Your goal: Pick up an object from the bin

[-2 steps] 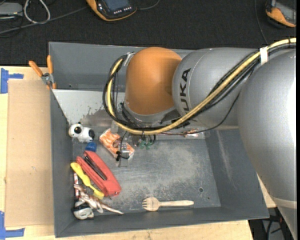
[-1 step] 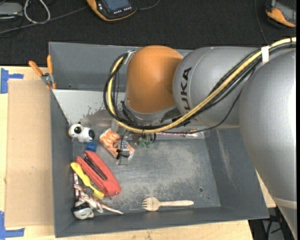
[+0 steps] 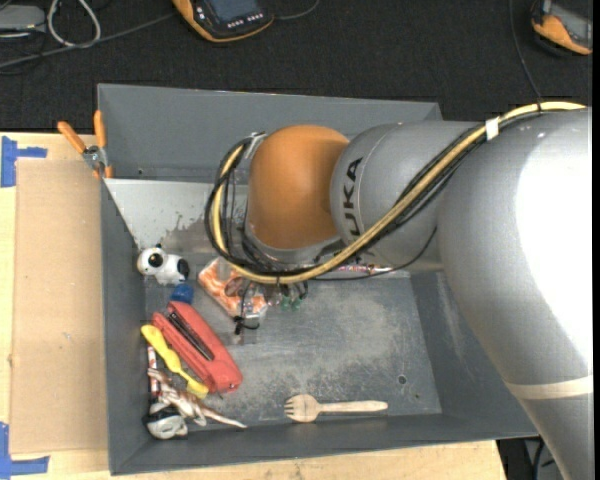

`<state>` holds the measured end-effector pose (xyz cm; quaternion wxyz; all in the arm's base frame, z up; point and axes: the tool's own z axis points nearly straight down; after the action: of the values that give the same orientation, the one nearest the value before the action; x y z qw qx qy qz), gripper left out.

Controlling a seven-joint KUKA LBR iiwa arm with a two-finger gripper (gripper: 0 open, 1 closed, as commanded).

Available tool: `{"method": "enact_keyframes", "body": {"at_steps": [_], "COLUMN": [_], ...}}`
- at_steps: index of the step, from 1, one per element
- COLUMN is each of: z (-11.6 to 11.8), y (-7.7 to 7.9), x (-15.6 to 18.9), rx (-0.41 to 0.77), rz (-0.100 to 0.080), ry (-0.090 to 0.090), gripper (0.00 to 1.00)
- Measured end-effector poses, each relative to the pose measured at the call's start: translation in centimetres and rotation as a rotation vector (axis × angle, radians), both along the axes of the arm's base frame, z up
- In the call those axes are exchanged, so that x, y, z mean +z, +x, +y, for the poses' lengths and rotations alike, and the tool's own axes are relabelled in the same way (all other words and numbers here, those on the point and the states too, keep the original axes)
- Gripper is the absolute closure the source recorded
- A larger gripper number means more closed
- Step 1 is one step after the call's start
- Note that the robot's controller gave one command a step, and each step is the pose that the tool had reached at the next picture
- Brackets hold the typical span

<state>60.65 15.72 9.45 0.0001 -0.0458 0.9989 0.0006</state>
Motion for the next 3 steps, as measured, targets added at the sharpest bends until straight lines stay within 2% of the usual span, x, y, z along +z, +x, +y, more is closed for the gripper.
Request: {"method": "enact_keyframes", "body": {"at_steps": [1,2,3], "z": [-1.5,-1.5,-1.3], "y": [-0.3,-0.3,-0.7], "x": [-2.4,-2.4,4.6], "rx": [-0.064,-0.065,-0.063], "rz": [-0.009,-0.009,-0.004], "ry": [0.005,0.005,0.003], "gripper": [1.0,1.0,1.0]}}
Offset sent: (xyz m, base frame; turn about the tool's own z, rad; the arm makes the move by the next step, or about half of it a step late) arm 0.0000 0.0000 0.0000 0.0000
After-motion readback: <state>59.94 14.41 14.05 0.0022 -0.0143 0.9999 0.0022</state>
